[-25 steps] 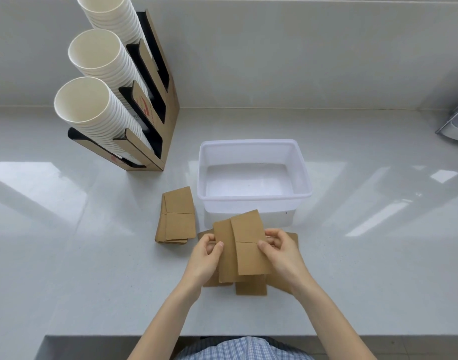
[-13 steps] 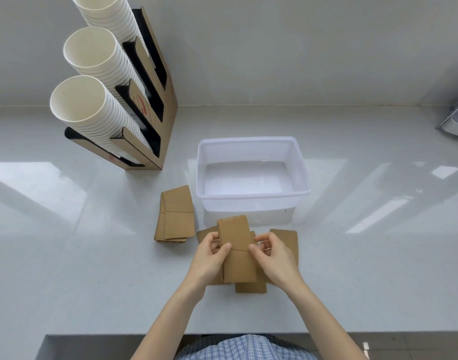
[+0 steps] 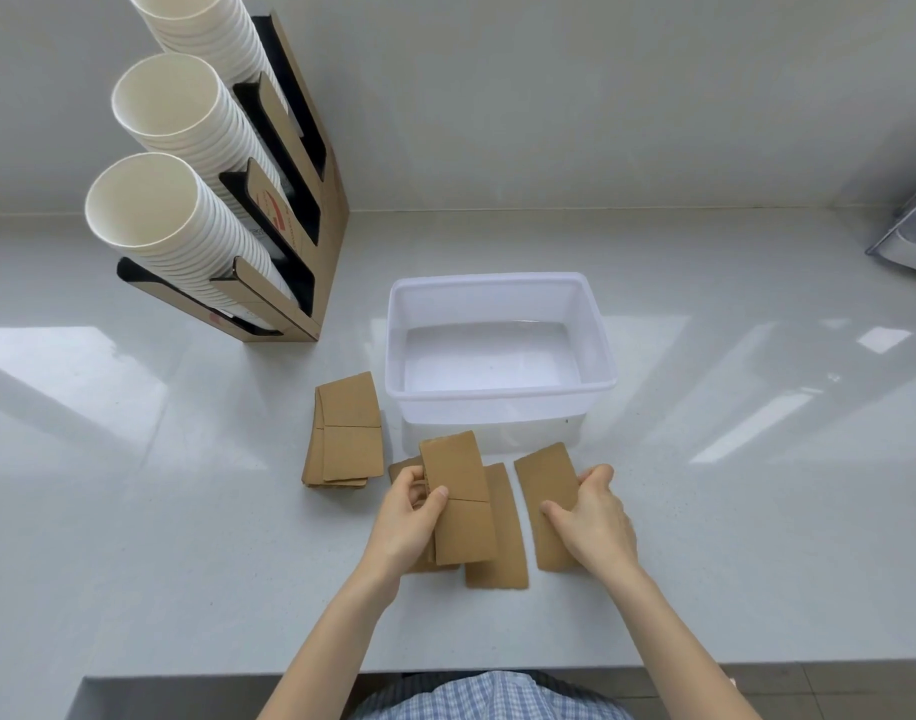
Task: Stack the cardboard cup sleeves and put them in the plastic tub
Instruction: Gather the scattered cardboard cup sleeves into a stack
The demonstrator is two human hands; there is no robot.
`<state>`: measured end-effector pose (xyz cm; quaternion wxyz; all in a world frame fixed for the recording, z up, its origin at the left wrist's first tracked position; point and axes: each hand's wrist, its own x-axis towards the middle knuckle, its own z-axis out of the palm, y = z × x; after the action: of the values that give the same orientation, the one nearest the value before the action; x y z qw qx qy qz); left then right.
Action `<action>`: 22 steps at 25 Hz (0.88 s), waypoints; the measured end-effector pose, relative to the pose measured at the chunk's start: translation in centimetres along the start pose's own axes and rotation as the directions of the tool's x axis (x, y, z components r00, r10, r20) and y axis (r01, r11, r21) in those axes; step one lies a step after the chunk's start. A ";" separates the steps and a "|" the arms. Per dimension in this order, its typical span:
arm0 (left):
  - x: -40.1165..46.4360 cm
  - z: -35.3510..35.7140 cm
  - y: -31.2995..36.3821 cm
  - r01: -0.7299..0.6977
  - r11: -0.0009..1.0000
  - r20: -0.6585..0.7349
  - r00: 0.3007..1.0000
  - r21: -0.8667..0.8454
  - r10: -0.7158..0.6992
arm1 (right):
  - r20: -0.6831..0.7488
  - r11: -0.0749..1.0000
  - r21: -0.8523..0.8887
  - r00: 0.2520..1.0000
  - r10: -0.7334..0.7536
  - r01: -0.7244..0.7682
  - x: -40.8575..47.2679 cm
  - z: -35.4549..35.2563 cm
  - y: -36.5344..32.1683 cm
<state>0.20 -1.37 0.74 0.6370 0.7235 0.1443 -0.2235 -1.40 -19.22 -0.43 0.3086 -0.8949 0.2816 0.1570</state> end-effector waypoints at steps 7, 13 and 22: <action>-0.2 0.0 0.4 -0.008 1.000 0.005 1.000 -0.024 0.008 | 0.106 0.797 0.602 0.986 -0.129 0.039 -0.7 -2.1 -1.8; -0.4 0.0 0.7 -0.012 0.998 0.035 0.999 -0.059 0.014 | 0.098 0.842 0.520 0.970 -0.224 0.142 -1.3 -0.6 -3.1; -0.8 -0.2 0.3 -0.018 0.999 0.034 0.999 -0.035 0.020 | 0.102 0.905 0.364 0.957 -0.272 0.219 -1.5 1.8 -3.8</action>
<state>-0.26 -1.11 1.40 0.6540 0.7096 0.1302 -0.2274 -0.53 -15.02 0.66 0.5000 -0.8398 0.1658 0.1314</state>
